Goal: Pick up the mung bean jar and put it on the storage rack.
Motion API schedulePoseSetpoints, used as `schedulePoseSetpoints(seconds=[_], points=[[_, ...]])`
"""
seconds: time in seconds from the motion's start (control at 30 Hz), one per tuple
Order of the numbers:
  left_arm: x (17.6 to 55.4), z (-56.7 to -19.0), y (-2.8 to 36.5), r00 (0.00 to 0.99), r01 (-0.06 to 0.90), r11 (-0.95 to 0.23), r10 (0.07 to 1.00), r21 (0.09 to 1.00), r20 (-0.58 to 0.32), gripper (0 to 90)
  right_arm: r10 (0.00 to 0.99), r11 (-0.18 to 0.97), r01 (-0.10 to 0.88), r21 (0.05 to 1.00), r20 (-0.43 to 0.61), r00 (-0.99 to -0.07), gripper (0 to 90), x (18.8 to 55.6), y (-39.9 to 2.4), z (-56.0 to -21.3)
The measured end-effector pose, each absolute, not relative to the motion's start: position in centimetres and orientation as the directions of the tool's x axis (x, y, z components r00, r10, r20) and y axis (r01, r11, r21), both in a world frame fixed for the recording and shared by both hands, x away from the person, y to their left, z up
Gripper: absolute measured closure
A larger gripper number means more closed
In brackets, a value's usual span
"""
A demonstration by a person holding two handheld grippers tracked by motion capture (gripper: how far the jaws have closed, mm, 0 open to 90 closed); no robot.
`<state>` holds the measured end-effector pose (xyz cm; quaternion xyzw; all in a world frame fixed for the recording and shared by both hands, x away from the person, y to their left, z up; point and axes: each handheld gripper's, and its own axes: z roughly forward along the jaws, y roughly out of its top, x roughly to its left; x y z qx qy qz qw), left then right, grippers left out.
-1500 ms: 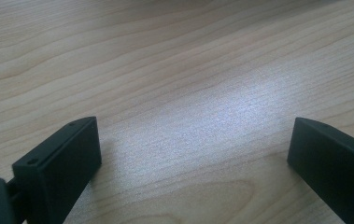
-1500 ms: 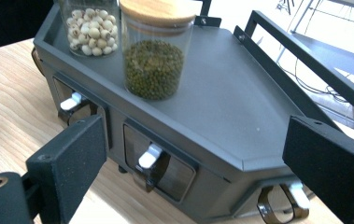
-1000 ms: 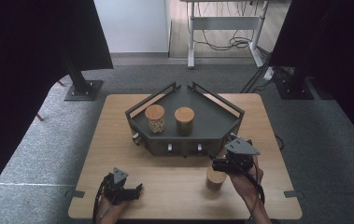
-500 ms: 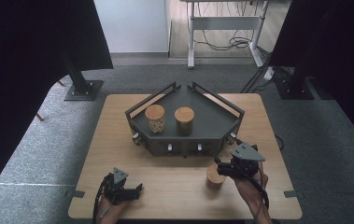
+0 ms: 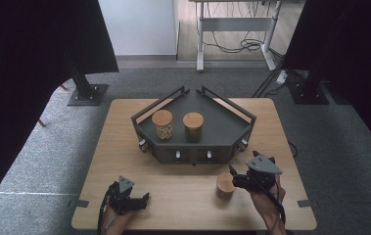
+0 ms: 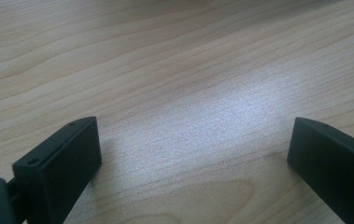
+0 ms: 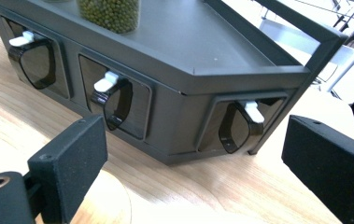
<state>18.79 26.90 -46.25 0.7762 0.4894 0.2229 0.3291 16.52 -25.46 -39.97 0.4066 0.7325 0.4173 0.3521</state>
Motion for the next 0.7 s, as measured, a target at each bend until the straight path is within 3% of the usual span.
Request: schedulePoseSetpoints(seconds=[0.7], points=[[18.8,-46.2,26.9,0.421,0.613,-0.304,0.907,0.729,0.024,2.6,0.915,0.29,0.348,0.891,-0.153,-0.373,6.3,15.9,-26.8,-41.8]])
